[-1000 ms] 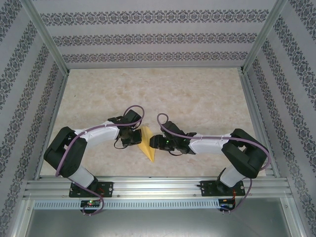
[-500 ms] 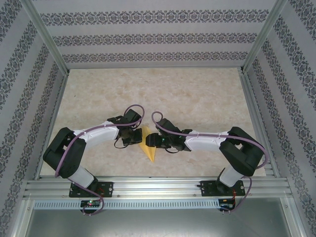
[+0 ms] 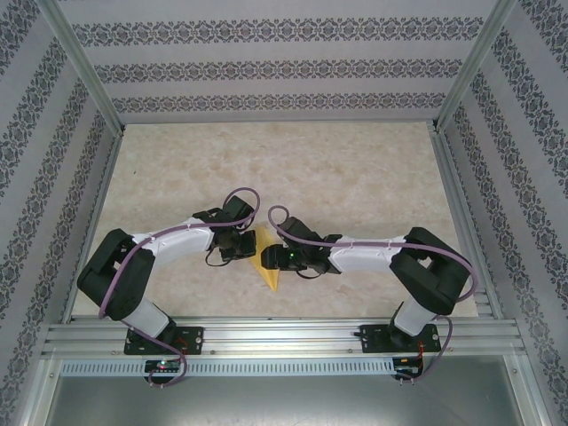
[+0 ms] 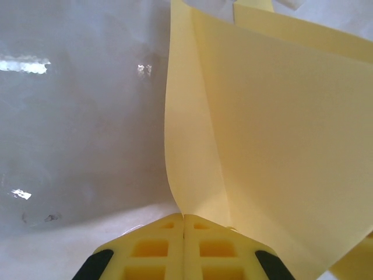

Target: Fold a paper plane with a square sheet of paper (pick it up from the middle)

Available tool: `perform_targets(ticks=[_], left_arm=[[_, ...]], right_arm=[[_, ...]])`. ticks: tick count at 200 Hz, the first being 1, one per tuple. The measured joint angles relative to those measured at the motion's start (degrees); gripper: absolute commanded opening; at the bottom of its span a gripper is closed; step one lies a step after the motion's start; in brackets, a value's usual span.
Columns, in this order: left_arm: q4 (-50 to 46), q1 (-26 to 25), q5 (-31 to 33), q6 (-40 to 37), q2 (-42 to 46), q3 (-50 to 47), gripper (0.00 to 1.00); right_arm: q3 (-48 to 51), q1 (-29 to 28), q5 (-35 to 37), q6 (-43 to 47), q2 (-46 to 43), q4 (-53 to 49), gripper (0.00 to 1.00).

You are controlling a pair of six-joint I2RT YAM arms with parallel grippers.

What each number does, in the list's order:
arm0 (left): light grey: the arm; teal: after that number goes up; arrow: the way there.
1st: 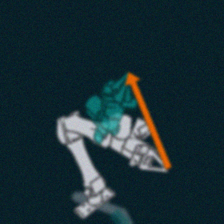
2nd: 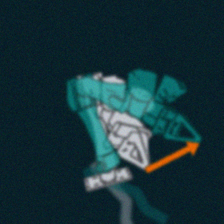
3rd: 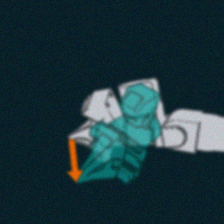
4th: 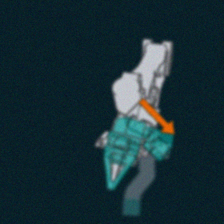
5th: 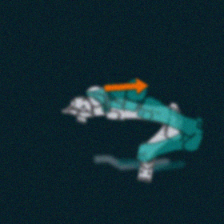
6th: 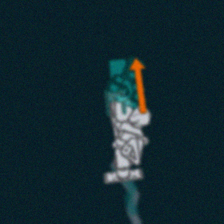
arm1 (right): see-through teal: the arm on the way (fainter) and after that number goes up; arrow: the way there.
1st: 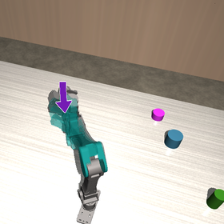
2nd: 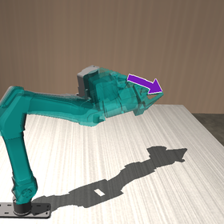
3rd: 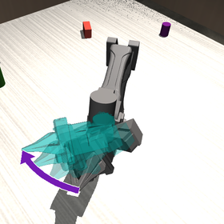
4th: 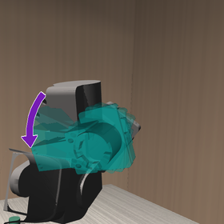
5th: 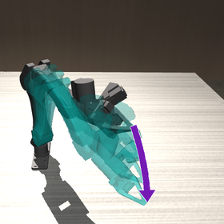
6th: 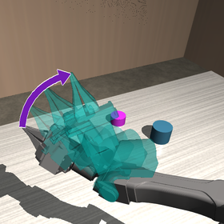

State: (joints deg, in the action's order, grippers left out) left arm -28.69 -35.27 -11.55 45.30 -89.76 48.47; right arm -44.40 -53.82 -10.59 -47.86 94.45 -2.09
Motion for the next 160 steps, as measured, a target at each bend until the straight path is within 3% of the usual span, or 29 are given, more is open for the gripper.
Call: perform_targets(ticks=[28,87,135,160], left_arm=[[0.02,0.00,0.00,0.00,0.00,0.00,0.02],[0.04,0.00,0.00,0.00,0.00,0.00,0.02],[0.04,0.02,0.00,0.04,0.00,0.00,0.03],[0.04,0.02,-0.09,0.04,0.00,0.00,0.05]], right_arm=[[-1.73,-1.27,-1.07,0.02,2.89,0.17,0.47],[-5.07,-2.08,0.74,1.49,4.37,-3.63,0.26],[-8.85,-3.08,3.06,2.40,7.19,-8.00,0.25],[-10.73,-3.58,4.79,2.84,8.15,-10.88,0.18]])
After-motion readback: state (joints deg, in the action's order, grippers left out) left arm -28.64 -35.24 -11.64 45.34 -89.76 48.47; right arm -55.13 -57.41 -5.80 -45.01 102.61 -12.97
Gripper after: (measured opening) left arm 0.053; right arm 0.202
